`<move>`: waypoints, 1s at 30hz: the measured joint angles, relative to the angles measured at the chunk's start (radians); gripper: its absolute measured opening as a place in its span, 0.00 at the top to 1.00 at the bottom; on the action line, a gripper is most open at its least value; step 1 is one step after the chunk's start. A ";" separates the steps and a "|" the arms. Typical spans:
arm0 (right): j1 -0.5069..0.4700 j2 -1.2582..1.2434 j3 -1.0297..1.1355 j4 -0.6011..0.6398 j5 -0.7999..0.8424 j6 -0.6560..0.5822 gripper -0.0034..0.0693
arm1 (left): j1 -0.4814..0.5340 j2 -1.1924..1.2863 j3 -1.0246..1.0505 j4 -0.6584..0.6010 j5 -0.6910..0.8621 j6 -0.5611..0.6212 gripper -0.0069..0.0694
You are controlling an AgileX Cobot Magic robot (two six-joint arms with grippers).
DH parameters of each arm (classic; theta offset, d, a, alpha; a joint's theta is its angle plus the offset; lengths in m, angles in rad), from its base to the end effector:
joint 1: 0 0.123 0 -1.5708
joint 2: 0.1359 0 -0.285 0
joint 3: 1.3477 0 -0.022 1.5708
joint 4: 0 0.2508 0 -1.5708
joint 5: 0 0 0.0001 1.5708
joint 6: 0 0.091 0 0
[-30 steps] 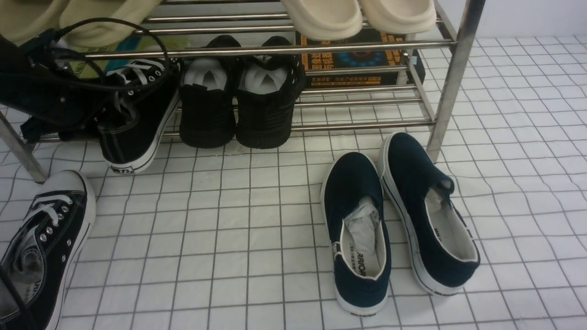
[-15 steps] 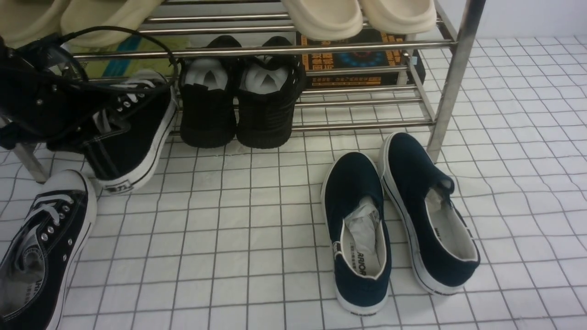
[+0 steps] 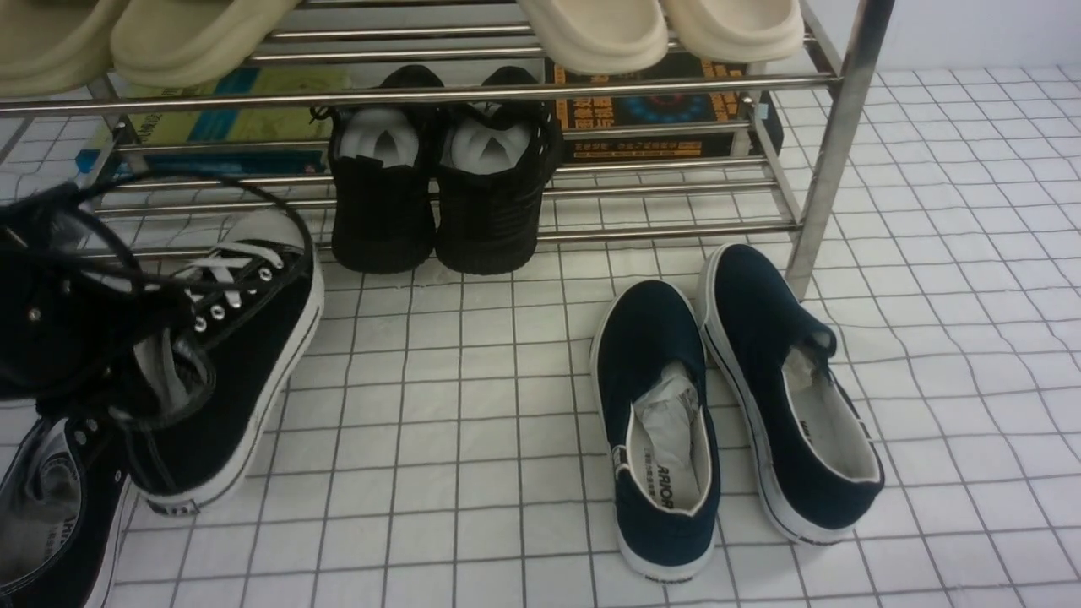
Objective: Take the shoes off the shelf with your hand from the white checkered tablecloth.
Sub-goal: 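Set the held shoe down on the floor in front of the rack with the left gripper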
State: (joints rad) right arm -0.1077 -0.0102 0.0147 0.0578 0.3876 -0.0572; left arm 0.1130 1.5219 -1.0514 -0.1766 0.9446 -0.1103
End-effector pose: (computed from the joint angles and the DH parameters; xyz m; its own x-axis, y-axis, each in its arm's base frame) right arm 0.0521 -0.0036 0.1740 -0.2982 0.0285 -0.9541 0.0857 0.9963 0.0030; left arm 0.2874 0.0196 0.2462 -0.9243 -0.3169 -0.2127 -0.2797 0.9416 -0.1875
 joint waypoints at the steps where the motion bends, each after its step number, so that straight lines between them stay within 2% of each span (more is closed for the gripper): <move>1: 0.000 0.000 0.000 0.000 0.000 0.000 0.62 | 0.000 0.000 0.034 0.000 -0.040 -0.015 0.89; 8: 0.000 0.000 0.000 0.000 0.000 0.000 0.62 | 0.000 0.000 0.100 0.009 -0.127 -0.045 0.89; 13: 0.000 0.000 0.000 0.000 0.000 0.000 0.62 | 0.000 -0.001 0.104 0.011 -0.101 -0.050 0.89; 19: 0.000 0.000 0.000 0.000 0.000 0.000 0.62 | 0.000 -0.002 0.110 0.022 0.004 -0.057 0.89; 30: 0.000 0.000 0.000 0.000 0.000 0.000 0.62 | 0.000 -0.002 0.110 0.032 -0.009 -0.083 0.89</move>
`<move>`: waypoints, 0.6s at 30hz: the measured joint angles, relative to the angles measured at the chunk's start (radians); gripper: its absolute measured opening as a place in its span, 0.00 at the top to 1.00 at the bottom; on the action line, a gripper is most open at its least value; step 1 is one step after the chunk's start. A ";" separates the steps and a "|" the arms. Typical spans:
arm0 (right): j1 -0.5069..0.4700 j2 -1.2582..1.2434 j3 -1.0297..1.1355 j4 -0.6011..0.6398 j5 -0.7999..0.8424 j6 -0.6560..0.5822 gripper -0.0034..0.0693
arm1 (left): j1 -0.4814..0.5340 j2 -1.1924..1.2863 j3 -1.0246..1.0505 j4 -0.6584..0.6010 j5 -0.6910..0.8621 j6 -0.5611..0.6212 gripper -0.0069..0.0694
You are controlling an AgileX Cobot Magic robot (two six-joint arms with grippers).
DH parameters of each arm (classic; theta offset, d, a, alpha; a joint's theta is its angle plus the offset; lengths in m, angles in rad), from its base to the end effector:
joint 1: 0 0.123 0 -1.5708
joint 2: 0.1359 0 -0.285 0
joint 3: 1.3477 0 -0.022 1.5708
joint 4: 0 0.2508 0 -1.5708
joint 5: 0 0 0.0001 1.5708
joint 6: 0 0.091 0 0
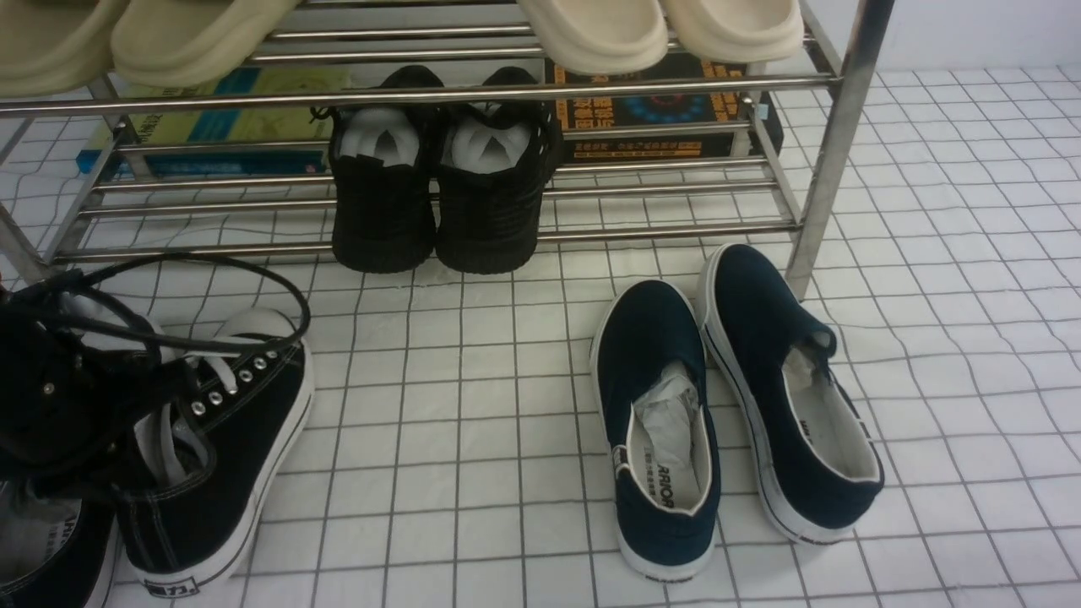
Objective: Take the shoes off the shelf with your hand from the white checkered tablecloth.
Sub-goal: 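Set the held shoe down on the floor in front of the rack with the left gripper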
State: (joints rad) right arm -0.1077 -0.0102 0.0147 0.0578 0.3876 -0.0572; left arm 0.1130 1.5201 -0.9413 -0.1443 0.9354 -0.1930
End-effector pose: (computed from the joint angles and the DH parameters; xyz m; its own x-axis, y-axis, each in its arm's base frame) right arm 0.0521 -0.0036 0.1740 -0.2982 0.0285 -0.9541 0.0857 0.9963 0.0030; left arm 0.2685 0.0199 0.2186 -0.9185 -0.3796 -0.1110 -0.3619 0.9199 -0.1509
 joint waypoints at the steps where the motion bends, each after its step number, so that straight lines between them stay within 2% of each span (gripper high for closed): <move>1: 0.000 0.000 0.000 0.000 0.000 0.000 0.62 | 0.000 0.000 0.000 0.000 -0.001 0.017 0.88; 5: 0.000 0.000 0.000 0.000 0.000 0.000 0.62 | 0.000 0.000 0.000 0.000 -0.003 0.045 0.83; 12: 0.000 0.000 0.000 0.000 0.000 0.000 0.62 | 0.000 -0.040 0.000 -0.001 -0.008 0.064 0.68; 15: 0.000 0.000 0.000 0.000 0.000 0.000 0.62 | 0.000 -0.131 -0.013 0.002 0.006 0.067 0.59; 18: 0.000 0.000 0.000 0.000 0.000 0.000 0.62 | 0.000 -0.235 -0.045 0.028 0.045 0.075 0.56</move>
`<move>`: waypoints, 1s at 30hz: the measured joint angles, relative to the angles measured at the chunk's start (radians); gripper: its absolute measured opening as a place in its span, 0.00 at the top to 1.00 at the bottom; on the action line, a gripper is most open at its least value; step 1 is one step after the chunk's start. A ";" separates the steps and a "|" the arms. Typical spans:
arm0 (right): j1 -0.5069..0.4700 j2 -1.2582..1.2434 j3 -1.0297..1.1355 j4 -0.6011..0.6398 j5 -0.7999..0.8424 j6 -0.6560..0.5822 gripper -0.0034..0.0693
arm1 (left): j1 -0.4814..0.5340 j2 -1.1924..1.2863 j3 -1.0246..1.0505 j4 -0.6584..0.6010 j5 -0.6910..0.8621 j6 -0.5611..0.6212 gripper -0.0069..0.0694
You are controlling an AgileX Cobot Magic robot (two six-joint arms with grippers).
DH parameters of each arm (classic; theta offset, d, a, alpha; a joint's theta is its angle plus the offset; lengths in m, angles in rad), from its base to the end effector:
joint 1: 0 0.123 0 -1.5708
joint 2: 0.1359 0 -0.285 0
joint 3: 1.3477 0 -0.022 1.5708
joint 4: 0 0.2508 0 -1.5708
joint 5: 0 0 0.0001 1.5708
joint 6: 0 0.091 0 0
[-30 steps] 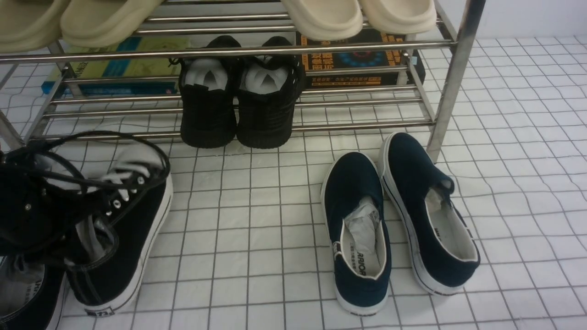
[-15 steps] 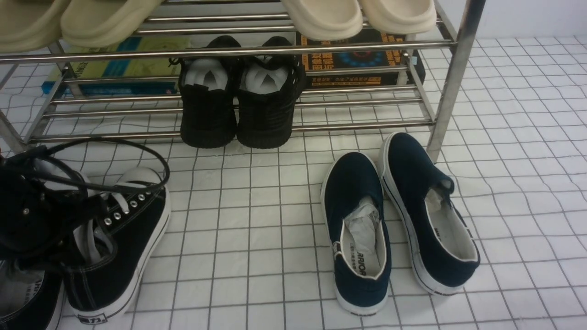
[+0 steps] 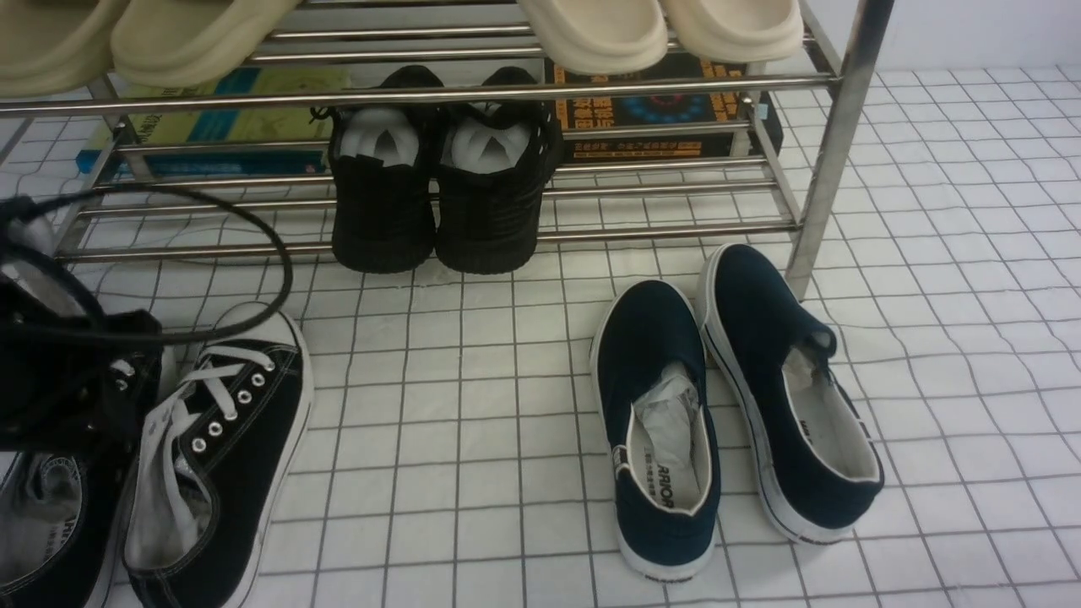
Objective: Take the shoes off the shelf with your hand from the white checkered tablecloth.
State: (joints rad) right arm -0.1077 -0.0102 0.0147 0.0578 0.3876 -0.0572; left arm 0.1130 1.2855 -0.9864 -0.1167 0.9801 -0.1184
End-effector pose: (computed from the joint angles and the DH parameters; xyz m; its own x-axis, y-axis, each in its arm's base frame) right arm 0.0521 -0.0036 0.1740 -0.2982 0.0285 -0.9541 0.0857 0.9963 0.0030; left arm 0.2405 0.0184 0.2895 -0.8926 -0.2842 -0.3501 -0.2435 0.9572 -0.1563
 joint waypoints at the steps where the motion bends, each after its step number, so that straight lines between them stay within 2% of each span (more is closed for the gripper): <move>1: 0.000 0.000 0.000 0.000 0.000 0.000 0.62 | 0.000 -0.033 -0.010 0.010 0.011 0.000 0.57; 4: 0.000 0.000 0.000 0.000 0.000 0.000 0.62 | 0.000 -0.154 -0.017 0.033 0.032 0.001 0.61; 9: 0.000 0.000 0.000 0.000 0.000 0.000 0.62 | 0.000 -0.460 0.063 0.038 0.063 0.068 0.85; 11: 0.000 0.000 0.000 0.000 0.000 0.000 0.62 | 0.000 -0.588 0.129 0.025 0.048 0.091 0.90; 15: 0.000 0.000 0.000 0.000 0.000 0.000 0.62 | 0.000 -0.783 0.270 -0.035 -0.043 0.101 0.91; 18: 0.000 0.000 0.000 0.000 0.000 0.000 0.62 | 0.000 -0.970 0.447 -0.149 -0.261 0.101 0.91; 23: 0.000 0.000 0.000 0.000 0.000 0.000 0.62 | 0.000 -1.103 0.608 -0.304 -0.537 0.101 0.91; 26: 0.000 0.000 0.000 0.000 0.000 0.000 0.62 | 0.000 -1.128 0.657 -0.337 -0.614 0.101 0.91; 30: 0.000 0.000 0.000 0.000 0.000 0.000 0.62 | 0.000 -1.130 0.690 -0.337 -0.633 0.101 0.91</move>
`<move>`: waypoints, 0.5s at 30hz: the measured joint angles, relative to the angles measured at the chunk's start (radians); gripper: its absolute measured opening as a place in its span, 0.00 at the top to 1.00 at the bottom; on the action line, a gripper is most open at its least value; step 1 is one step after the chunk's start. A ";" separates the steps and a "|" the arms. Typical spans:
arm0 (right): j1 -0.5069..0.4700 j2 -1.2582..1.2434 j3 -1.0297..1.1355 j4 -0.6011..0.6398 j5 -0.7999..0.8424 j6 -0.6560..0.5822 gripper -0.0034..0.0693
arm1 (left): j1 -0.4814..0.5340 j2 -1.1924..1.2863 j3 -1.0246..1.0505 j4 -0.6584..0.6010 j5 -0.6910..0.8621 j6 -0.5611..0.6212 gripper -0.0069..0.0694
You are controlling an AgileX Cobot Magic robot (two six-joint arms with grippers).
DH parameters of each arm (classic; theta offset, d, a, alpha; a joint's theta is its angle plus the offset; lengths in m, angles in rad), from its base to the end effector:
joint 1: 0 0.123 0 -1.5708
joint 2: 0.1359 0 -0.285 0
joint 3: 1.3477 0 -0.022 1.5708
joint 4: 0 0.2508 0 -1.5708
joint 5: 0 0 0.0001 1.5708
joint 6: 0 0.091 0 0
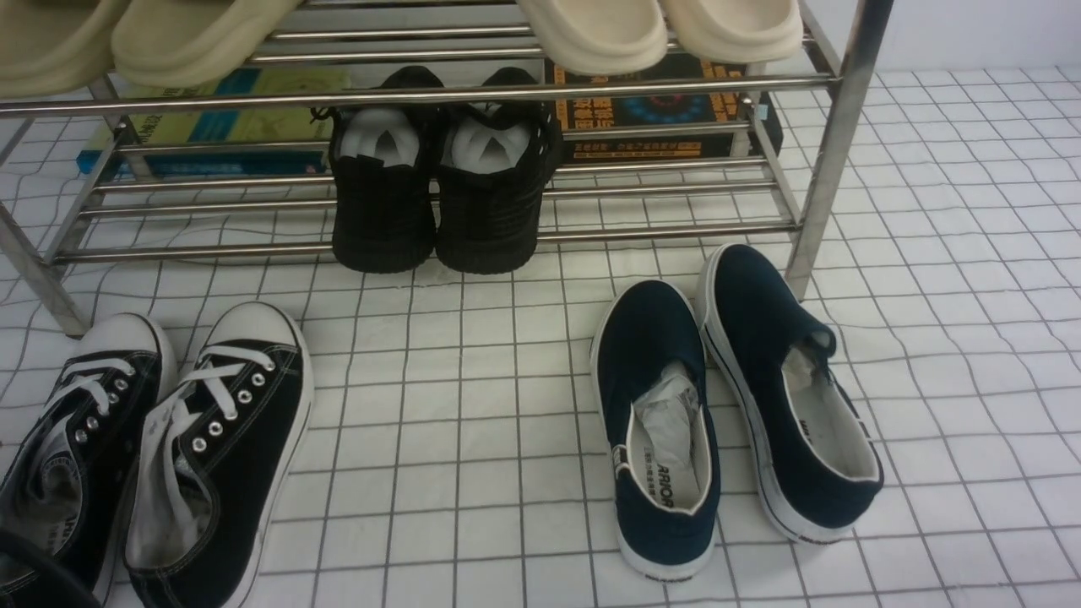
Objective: Take the shoes off the shelf with your hand from the white checkered tablecloth.
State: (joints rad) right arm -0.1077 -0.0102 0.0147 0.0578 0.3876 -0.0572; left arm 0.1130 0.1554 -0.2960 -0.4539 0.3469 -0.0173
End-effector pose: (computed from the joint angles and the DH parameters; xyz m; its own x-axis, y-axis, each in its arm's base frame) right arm 0.0521 -0.0036 0.1740 -0.2982 0.0285 -0.9541 0.0857 0.9963 0.0030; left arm 0.0572 -0.0072 0.2751 -0.0929 -0.4411 -0.8926 -0.0046 0.8967 -0.4427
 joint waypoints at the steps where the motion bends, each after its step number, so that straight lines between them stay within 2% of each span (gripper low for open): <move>1: 0.000 0.000 0.000 0.000 0.000 0.000 0.62 | 0.000 0.000 0.000 0.000 0.000 0.000 0.91; 8: 0.000 0.000 0.000 0.000 0.000 0.000 0.62 | 0.000 0.000 0.005 0.013 -0.001 0.000 0.90; 15: 0.000 0.000 0.000 0.000 0.000 0.000 0.62 | 0.000 -0.001 0.048 0.146 -0.012 0.000 0.89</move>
State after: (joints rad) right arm -0.1077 -0.0102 0.0147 0.0578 0.3876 -0.0572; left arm 0.1130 0.1547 -0.2484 -0.3083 0.3347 -0.0173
